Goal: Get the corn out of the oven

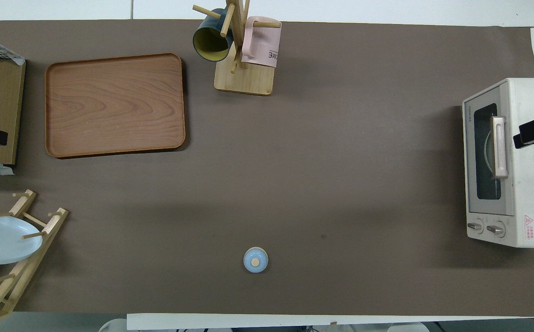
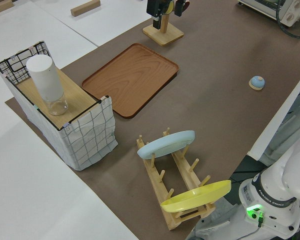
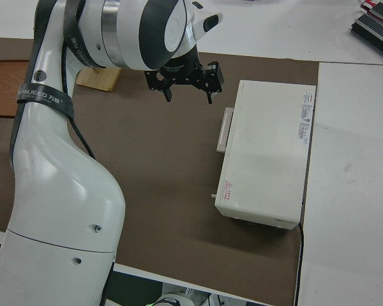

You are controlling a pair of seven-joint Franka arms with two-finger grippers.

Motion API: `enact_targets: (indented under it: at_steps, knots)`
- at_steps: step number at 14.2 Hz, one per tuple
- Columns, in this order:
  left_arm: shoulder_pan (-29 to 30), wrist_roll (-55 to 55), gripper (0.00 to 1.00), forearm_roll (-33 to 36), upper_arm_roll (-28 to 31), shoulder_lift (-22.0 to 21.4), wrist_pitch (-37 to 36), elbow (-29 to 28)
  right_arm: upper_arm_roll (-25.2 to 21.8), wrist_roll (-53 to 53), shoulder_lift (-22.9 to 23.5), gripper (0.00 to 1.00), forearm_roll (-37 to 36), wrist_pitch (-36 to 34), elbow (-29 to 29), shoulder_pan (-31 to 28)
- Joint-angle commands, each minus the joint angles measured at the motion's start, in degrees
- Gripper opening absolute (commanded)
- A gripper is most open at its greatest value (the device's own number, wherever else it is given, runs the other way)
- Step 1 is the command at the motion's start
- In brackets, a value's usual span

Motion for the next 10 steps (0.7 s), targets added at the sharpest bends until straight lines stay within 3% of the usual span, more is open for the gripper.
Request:
enact_targets:
  at_steps: [1,10]
  knots:
    - [0.14,0.27,1.00,0.11,0.67,-0.93,-0.65,-0.71,-0.07,0.77,-0.68,1.00,0.98,-0.21,-1.07,-0.39]
    - [0.23,0.27,1.00,0.11,0.85,-0.93,-0.74,-0.71,-0.07,0.15,-1.12,0.99,0.80,0.05,-2.48,-0.48]
